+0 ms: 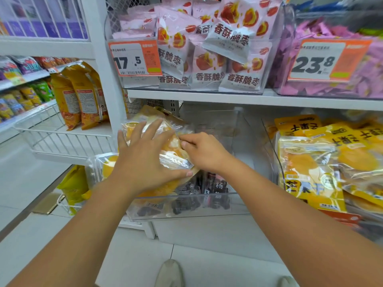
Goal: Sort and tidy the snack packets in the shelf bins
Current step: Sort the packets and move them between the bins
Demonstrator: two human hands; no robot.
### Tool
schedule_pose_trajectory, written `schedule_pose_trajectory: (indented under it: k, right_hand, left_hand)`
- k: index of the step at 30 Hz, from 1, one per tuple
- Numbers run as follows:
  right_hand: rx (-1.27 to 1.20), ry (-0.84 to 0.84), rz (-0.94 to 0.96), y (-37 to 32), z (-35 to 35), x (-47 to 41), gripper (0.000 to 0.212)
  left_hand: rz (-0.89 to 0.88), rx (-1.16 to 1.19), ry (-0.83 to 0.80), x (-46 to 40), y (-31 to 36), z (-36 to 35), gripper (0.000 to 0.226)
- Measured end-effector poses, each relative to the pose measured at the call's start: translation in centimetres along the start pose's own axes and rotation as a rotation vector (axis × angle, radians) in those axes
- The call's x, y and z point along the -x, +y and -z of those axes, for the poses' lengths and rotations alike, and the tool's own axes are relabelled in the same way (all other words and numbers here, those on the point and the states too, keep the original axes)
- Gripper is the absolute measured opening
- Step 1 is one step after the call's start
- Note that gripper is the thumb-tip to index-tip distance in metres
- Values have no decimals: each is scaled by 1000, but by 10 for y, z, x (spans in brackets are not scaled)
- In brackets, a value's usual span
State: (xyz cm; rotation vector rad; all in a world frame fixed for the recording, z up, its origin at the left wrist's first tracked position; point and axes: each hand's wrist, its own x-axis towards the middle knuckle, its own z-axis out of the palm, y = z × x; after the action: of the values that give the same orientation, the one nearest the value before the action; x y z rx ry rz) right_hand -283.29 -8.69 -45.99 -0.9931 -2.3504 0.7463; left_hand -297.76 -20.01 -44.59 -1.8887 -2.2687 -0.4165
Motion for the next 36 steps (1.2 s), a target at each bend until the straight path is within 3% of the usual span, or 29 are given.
schedule_pose_trajectory:
  k: [5, 13, 20, 23, 26, 28, 31, 33, 36]
  right_hand:
    - [44, 209, -31, 10, 0, 15, 32]
    - [-13, 228, 65, -10, 13, 18, 28]
    - [-3, 217, 98, -15, 18, 27, 26]
    - [41, 211, 122, -18, 33, 39, 28]
    - [237, 160, 139, -16, 69, 67, 33]
    - [435, 150, 32, -2, 100, 94, 31]
    - [597, 363, -259, 35, 147, 140, 36]
    - [583, 450, -437, 54, 170, 163, 50]
    - [471, 356, -537, 66, 177, 171, 63]
  left_hand:
    - [-28, 84, 27, 3, 1, -7, 114]
    - [-67, 118, 142, 5, 2, 4, 105]
    - [-93, 157, 145, 9, 5, 7, 99]
    - [-144, 253, 273, 9, 17, 11, 82]
    - [-281, 395, 449, 5, 50, 17, 54]
    - [-335, 502, 400, 4, 84, 14, 44]
    - [-371, 534, 175, 0, 140, 2, 49]
    - [-370, 471, 104, -6, 176, -4, 61]
    - [-357, 335, -66, -18, 214, -16, 97]
